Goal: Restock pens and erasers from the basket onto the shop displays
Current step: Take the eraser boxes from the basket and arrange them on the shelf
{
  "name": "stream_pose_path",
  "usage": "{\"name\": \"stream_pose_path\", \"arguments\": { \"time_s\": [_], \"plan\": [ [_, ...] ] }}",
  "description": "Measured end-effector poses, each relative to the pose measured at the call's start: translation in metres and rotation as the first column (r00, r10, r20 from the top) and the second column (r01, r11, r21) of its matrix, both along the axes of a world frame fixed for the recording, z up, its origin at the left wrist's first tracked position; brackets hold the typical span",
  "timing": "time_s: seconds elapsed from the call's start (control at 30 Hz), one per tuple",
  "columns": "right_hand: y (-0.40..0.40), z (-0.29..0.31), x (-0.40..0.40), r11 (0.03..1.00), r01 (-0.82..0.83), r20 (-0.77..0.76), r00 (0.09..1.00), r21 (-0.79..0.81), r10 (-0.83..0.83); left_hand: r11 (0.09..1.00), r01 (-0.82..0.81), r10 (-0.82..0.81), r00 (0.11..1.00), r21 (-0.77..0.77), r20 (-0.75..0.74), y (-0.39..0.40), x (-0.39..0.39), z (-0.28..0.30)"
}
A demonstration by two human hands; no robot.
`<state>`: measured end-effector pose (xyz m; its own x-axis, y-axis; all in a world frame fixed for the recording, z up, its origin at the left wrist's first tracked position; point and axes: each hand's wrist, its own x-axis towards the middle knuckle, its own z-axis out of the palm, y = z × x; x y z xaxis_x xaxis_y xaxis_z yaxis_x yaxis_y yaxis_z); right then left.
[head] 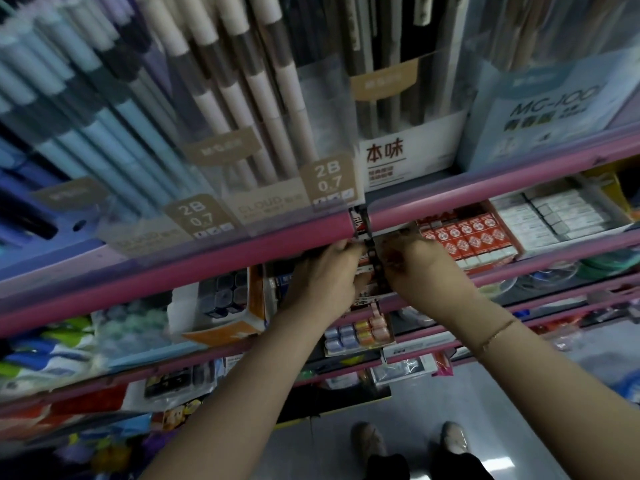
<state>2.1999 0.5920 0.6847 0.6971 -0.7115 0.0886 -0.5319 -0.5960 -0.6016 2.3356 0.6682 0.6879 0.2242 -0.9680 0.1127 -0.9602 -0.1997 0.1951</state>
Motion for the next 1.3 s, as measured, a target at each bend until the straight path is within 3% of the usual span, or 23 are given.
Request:
{"name": "stream_pose_path", "arguments": {
  "time_s": [0.1, 0.23, 0.4, 0.57, 0.87, 0.93, 1.0, 1.07, 1.13, 1.2, 1.3],
  "plan": [
    [0.007, 0.000, -0.025, 0.972, -0.060, 0.026, 0.997, -0.227, 0.067, 0.986, 0.142, -0.142, 0.990, 0.083, -0.015, -0.011, 0.002, 0.001],
    [0.012, -0.011, -0.050, 0.893, -0.206, -0.106, 0.978, -0.401, 0.178, 0.968, 0.151, -0.143, 0.988, 0.202, -0.056, -0.022, 0.007, 0.001],
    [0.007, -0.022, -0.056, 0.875, -0.248, -0.103, 0.969, -0.415, 0.226, 0.960, 0.179, -0.179, 0.984, 0.216, -0.020, -0.024, 0.009, 0.005],
    [0.003, -0.024, -0.060, 0.908, -0.111, -0.067, 0.994, -0.405, 0.091, 0.933, 0.196, -0.194, 0.980, 0.303, -0.037, -0.021, 0.008, 0.004],
    [0.003, -0.022, -0.065, 0.912, -0.096, -0.050, 0.995, -0.398, 0.083, 0.907, 0.120, -0.073, 0.989, 0.404, -0.130, -0.025, -0.005, 0.021],
    [0.001, -0.018, -0.082, 0.932, -0.013, 0.022, 1.000, -0.362, 0.022, 0.934, 0.072, -0.006, 0.982, 0.350, -0.186, -0.031, -0.025, 0.034],
    [-0.005, -0.015, -0.114, 0.940, 0.118, 0.103, 0.991, -0.319, -0.090, 0.989, 0.094, -0.070, 0.978, 0.117, -0.196, -0.040, -0.059, 0.043],
    [-0.013, -0.017, -0.162, 0.929, 0.249, 0.140, 0.966, -0.273, -0.218, 0.955, 0.239, -0.275, 0.936, -0.175, -0.221, -0.053, -0.108, 0.043],
    [-0.021, -0.024, -0.225, 0.896, 0.399, 0.142, 0.915, -0.195, -0.376, 0.899, 0.346, -0.425, 0.836, -0.267, -0.347, -0.068, -0.172, 0.031],
    [-0.028, -0.035, -0.297, 0.832, 0.550, 0.121, 0.833, -0.077, -0.539, 0.905, 0.383, -0.417, 0.718, -0.184, -0.558, -0.085, -0.242, 0.006],
    [-0.041, -0.057, -0.420, 0.642, 0.762, 0.037, 0.641, 0.092, -0.766, 0.936, 0.341, -0.109, 0.508, 0.083, -0.854, -0.113, -0.356, -0.037]
  ]
}}
